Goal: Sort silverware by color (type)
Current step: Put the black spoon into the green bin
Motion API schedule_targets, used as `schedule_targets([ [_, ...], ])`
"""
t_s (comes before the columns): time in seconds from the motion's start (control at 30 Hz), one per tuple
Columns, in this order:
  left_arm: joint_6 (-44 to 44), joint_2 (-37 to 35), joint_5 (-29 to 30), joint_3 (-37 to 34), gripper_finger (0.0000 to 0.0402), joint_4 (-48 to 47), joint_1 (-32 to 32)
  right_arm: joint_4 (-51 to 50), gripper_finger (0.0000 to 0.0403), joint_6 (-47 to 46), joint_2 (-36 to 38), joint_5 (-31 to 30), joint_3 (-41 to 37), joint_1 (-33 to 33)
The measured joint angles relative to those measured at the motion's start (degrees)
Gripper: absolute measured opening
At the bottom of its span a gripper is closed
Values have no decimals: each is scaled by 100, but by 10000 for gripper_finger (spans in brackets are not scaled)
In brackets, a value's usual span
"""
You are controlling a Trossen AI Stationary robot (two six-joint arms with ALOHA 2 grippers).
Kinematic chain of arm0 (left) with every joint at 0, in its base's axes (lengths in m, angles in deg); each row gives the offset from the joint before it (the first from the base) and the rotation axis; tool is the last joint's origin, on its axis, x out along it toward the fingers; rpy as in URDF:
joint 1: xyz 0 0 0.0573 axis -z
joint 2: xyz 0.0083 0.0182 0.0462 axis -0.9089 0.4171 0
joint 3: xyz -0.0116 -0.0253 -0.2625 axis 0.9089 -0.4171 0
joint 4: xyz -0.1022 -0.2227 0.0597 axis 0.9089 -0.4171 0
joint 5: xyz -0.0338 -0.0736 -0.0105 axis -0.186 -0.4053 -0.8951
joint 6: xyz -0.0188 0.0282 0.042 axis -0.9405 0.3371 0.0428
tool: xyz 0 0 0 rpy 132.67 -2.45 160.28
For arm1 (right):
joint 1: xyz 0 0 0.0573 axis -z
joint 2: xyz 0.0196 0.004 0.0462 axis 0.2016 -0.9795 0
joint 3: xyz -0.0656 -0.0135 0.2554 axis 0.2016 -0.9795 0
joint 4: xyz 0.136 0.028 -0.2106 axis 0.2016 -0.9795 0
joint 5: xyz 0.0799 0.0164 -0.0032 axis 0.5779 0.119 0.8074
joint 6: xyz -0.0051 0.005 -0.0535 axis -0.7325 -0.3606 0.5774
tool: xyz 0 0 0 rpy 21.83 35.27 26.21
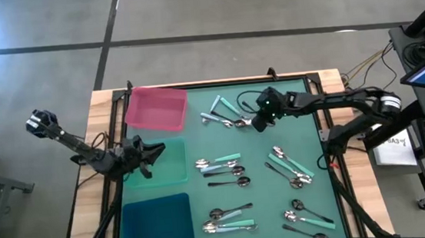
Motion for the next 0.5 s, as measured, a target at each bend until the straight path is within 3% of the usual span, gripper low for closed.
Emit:
schedule_targets([
  [0.1, 58, 492, -206, 271, 45, 23, -322, 109, 9, 4, 329, 153, 0, -15],
  [0.3, 677, 1675, -1295, 1084, 49, 20, -1002, 600, 9, 104, 628, 635, 0, -158],
  [0.5, 1207, 2974, -1517, 2024, 78, 10, -1518, 1377, 9, 395, 610, 1184, 2, -543],
])
